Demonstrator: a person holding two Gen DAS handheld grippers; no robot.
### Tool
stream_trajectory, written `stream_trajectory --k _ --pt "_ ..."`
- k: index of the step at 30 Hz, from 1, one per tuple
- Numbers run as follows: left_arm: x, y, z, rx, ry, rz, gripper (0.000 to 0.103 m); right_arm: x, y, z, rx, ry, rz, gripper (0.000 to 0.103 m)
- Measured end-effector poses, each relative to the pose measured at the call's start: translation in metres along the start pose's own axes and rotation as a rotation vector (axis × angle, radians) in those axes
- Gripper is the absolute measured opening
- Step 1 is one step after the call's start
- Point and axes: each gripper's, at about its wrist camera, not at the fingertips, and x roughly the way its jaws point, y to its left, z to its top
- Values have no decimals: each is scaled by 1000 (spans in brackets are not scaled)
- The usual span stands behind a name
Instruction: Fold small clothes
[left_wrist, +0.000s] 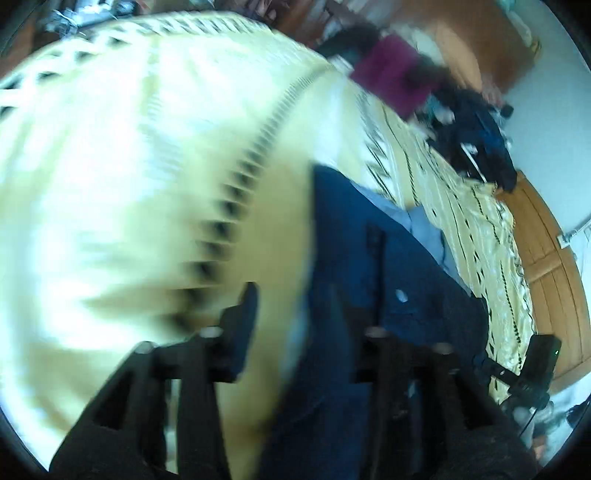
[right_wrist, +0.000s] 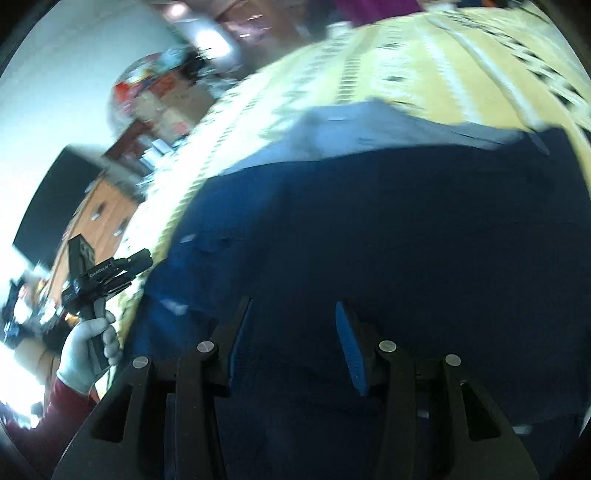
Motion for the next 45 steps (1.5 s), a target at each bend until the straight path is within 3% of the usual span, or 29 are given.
stream_trajectory --k 3,9,13,16,24,27,32,38,43,45 --pt "-28 13 -14 33 34 -19 49 30 60 5 -171 26 76 51" --pt "-16 -29 -27 220 109 -88 50 119 166 6 -487 146 146 51" --pt "4 -16 -25 185 140 -57 50 160 207 5 -618 151 90 51" --pt "1 -3 -27 144 125 -79 50 178 229 -2 -745 143 2 48" --pt "-11 16 -33 94 97 -136 52 183 233 -23 -940 84 -128 48" --pt "-18 23 -38 75 85 -148 53 198 243 -21 -960 52 -135 41" --pt "-21 33 -40 39 81 -181 54 228 255 -14 -921 68 -147 39" --pt "-23 31 -43 34 84 -180 55 228 256 -20 -942 81 -151 38" --pt "-27 36 -46 12 78 -190 57 171 252 -21 -888 43 2 42" --pt "-26 36 -46 13 80 -186 57 150 243 -9 -786 37 98 42"
